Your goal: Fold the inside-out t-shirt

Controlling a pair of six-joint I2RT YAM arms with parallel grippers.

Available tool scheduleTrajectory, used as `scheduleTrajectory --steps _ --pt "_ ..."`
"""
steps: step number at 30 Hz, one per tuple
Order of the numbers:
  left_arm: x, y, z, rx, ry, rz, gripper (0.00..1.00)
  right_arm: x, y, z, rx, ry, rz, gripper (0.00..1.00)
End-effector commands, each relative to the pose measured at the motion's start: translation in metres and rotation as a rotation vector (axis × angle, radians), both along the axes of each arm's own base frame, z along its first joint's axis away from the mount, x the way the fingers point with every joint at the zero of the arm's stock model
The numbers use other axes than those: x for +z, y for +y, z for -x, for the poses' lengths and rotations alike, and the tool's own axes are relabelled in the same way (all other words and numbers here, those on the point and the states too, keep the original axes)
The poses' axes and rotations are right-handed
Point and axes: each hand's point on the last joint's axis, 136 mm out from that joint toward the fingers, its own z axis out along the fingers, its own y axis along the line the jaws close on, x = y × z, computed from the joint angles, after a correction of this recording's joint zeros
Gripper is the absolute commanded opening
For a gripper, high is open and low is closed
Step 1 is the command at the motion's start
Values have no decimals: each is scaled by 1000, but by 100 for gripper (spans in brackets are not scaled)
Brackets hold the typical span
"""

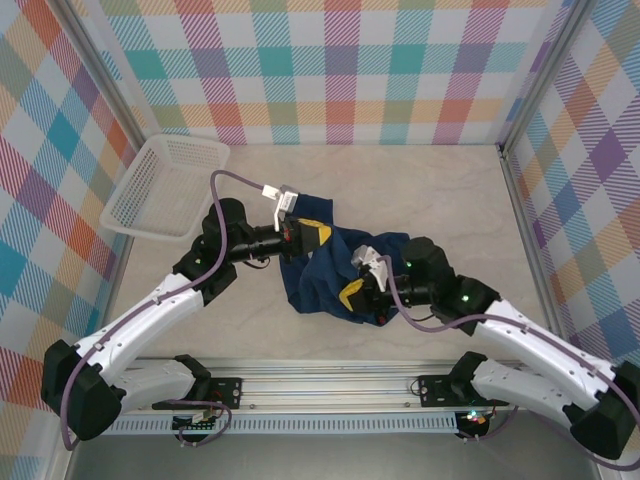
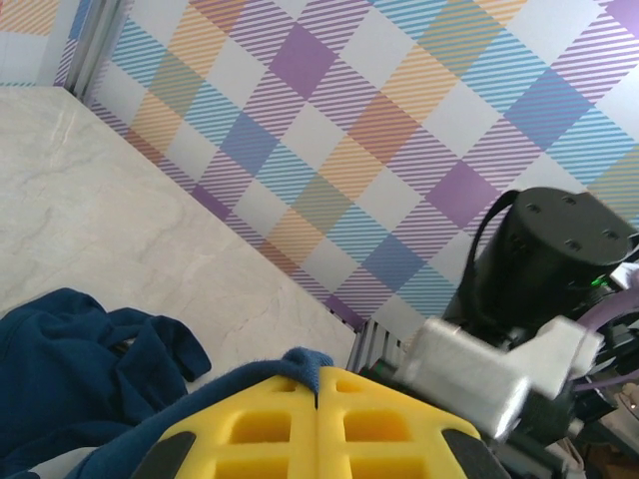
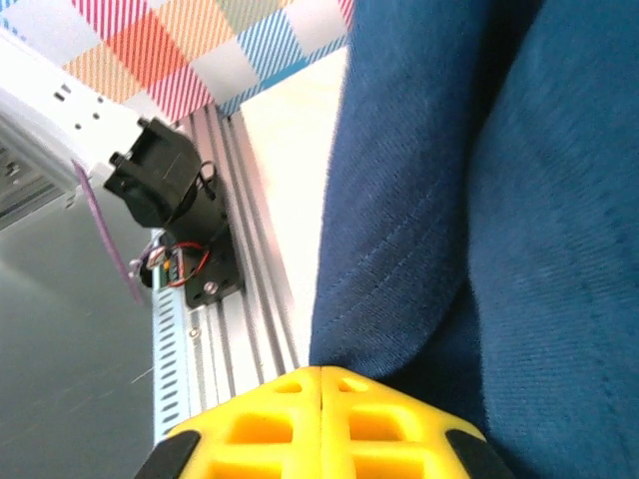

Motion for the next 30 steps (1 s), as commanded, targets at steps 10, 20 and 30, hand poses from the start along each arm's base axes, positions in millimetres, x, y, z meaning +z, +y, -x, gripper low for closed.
scheduleTrajectory --steps 10,20,30 --pt "10 2 12 -59 -93 -8 0 42 -32 -57 -278 -374 119 32" --pt "7 0 11 -68 -81 -16 0 38 -3 -78 -247 -370 117 48" --pt "1 2 8 -43 -64 -38 0 47 25 -82 -174 -357 39 32"
